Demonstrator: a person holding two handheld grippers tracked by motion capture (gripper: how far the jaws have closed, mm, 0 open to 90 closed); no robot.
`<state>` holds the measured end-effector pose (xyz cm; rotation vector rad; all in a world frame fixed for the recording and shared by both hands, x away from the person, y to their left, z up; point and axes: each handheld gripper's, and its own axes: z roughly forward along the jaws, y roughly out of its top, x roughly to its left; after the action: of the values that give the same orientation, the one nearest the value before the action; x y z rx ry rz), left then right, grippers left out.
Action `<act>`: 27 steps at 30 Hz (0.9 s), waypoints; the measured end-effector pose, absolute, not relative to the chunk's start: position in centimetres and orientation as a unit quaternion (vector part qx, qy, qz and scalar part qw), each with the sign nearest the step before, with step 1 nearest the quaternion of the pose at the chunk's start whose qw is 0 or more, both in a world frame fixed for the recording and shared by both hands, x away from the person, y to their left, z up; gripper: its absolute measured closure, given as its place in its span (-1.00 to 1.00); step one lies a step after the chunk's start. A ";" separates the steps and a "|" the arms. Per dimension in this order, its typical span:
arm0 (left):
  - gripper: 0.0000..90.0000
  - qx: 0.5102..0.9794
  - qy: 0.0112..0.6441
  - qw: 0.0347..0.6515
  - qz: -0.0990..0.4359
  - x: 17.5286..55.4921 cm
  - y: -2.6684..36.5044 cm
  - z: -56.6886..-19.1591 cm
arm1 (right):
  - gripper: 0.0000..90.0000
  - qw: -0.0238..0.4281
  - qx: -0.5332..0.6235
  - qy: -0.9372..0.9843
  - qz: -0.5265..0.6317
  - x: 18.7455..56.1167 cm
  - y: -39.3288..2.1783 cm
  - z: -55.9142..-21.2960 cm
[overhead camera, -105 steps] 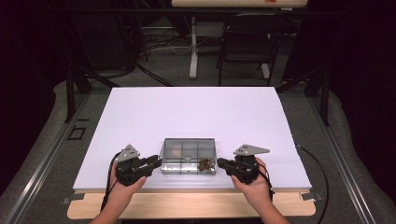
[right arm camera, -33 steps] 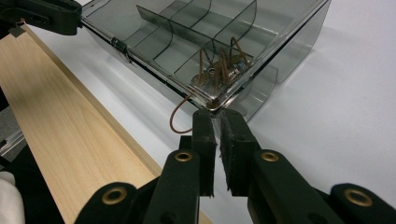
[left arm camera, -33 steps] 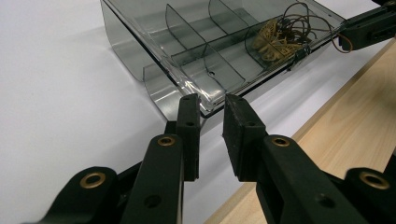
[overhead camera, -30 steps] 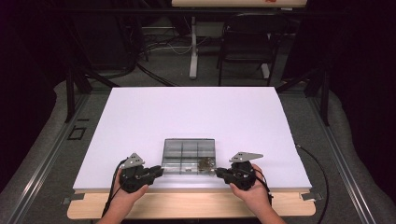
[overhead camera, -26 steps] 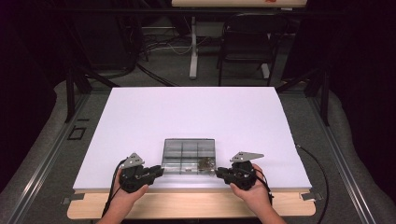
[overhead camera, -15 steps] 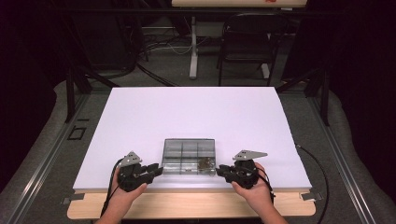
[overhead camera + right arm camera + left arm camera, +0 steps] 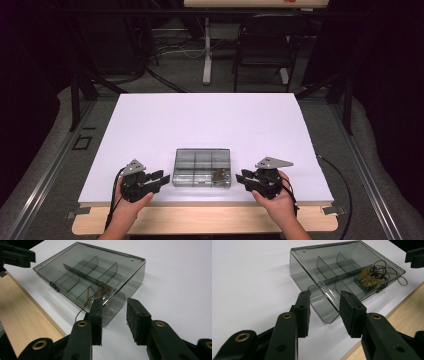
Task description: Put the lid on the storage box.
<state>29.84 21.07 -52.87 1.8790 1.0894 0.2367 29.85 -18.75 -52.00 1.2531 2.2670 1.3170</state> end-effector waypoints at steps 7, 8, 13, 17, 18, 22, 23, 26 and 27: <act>0.33 0.753 0.455 0.465 0.102 30.2 22.1 -52.7 | 0.44 0.130 0.443 0.763 0.452 30.3 -20.3 -51.7; 0.32 0.750 0.458 0.465 0.104 30.2 22.2 -52.7 | 0.42 0.130 0.447 0.759 0.454 30.4 -20.5 -51.7; 0.30 0.746 0.466 0.462 0.110 30.7 23.0 -52.9 | 0.38 0.136 0.453 0.757 0.451 30.7 -21.3 -51.8; 0.27 0.738 0.481 0.460 0.115 31.3 24.0 -53.3 | 0.37 0.140 0.466 0.750 0.448 31.0 -22.0 -52.0; 0.26 0.739 0.482 0.457 0.114 31.4 24.2 -53.3 | 0.37 0.141 0.468 0.750 0.446 31.1 -22.1 -52.1; 0.22 0.730 0.496 0.457 0.111 31.9 24.9 -53.8 | 0.30 0.142 0.479 0.742 0.446 31.5 -22.7 -52.6; 0.21 0.728 0.499 0.457 0.110 32.0 25.0 -54.0 | 0.30 0.140 0.481 0.742 0.446 31.5 -22.8 -52.7; 0.19 0.727 0.505 0.453 0.111 32.4 25.4 -54.4 | 0.26 0.143 0.490 0.736 0.444 31.8 -23.3 -53.1; 0.18 0.724 0.508 0.452 0.110 32.5 25.5 -54.6 | 0.25 0.144 0.493 0.733 0.446 31.9 -23.4 -53.2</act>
<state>32.52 25.54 -54.55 1.7889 1.2557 0.2719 31.89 -23.36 -53.25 1.4218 2.1135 1.2857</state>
